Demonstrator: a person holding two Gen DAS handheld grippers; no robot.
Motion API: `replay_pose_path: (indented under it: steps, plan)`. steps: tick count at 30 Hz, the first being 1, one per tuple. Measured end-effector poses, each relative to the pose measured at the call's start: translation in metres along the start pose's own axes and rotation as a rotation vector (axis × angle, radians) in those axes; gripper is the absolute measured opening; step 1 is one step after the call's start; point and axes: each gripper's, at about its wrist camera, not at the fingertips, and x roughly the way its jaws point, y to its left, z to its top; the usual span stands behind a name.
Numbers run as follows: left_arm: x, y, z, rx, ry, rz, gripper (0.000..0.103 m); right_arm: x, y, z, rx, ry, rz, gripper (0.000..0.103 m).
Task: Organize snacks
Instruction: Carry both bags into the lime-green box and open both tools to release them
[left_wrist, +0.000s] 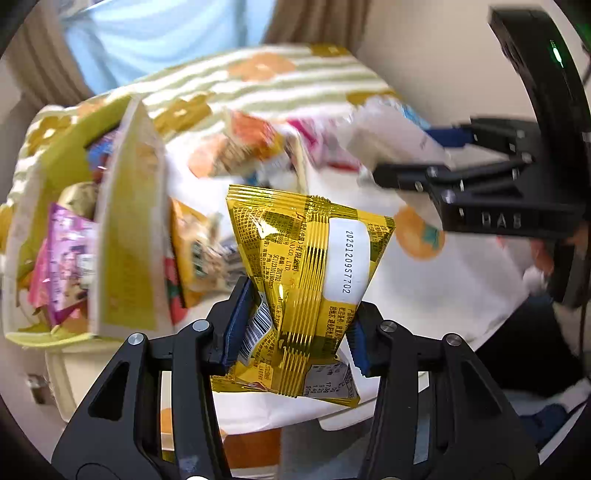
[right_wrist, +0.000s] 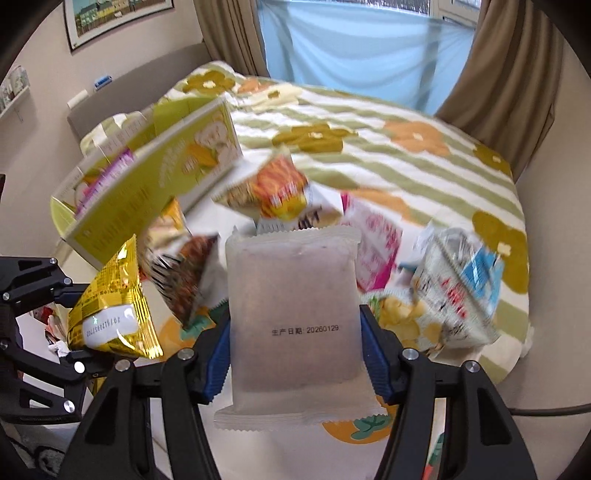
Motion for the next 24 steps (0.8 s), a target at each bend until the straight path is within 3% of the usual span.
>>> replay_pose_path:
  steps: [5, 13, 19, 24]
  plan:
    - [-0.041, 0.037, 0.015, -0.096, -0.090, 0.028, 0.043, -0.025, 0.014, 0.029, -0.036, -0.064, 0.026, 0.058]
    - [-0.086, 0.136, 0.031, -0.176, -0.195, 0.111, 0.043, -0.039, 0.061, 0.085, -0.040, -0.144, 0.082, 0.058]
    - [-0.095, 0.229, 0.036, -0.199, -0.185, 0.122, 0.043, -0.023, 0.119, 0.130, -0.024, -0.175, 0.094, 0.058]
    - [-0.079, 0.295, 0.042, -0.208, -0.142, 0.101, 0.043, 0.006, 0.163, 0.163, 0.033, -0.166, 0.104, 0.058]
